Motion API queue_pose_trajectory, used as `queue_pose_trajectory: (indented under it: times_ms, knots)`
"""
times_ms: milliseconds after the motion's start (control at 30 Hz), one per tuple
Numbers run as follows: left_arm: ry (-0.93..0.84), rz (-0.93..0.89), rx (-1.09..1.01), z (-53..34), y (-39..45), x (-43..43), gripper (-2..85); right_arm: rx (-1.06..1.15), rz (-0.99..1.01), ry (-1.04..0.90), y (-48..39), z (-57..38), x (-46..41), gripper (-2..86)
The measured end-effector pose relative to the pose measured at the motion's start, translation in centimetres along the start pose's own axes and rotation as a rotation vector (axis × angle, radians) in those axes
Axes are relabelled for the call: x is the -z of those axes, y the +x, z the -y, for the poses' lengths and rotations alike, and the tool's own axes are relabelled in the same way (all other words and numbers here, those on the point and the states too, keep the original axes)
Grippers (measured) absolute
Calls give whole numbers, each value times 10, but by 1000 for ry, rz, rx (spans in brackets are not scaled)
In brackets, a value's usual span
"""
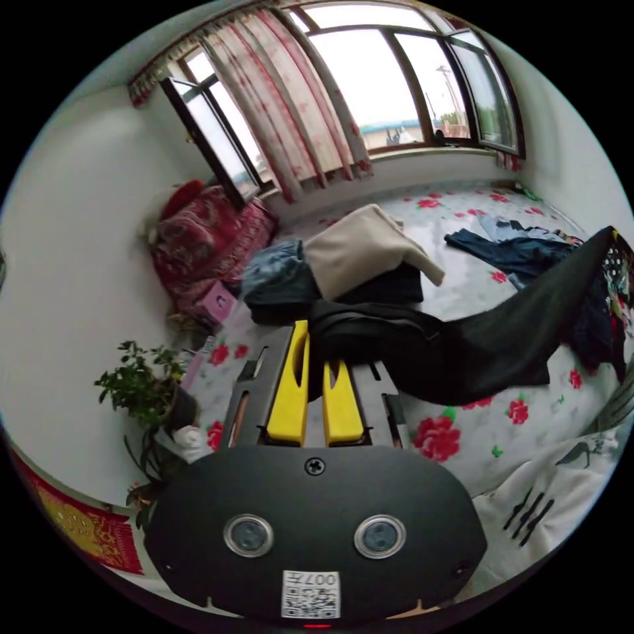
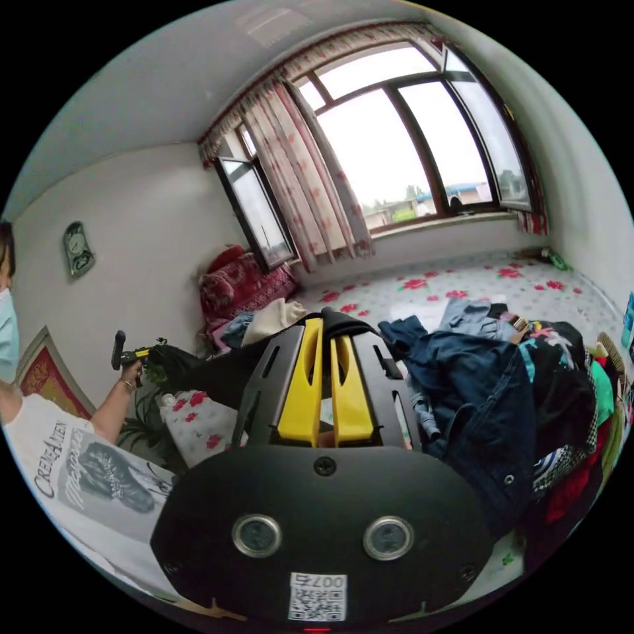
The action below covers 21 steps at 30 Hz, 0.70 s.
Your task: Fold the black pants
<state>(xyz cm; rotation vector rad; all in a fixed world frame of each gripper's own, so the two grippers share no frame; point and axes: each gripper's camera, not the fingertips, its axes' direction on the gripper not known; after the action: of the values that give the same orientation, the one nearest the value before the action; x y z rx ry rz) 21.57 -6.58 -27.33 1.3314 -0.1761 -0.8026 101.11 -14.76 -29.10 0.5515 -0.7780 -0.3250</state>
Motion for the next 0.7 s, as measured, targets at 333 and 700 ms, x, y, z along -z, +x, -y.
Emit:
queue_pose_trajectory:
  times_ms: [333,700]
  knots:
    - [-655,-190,92,-213,35,-122,38,-255,-208,-574,45,-147,-43,-3]
    - [-682,-225,337,-199,28,-168,-9,-218,-249,-693,22,-130,-154,38]
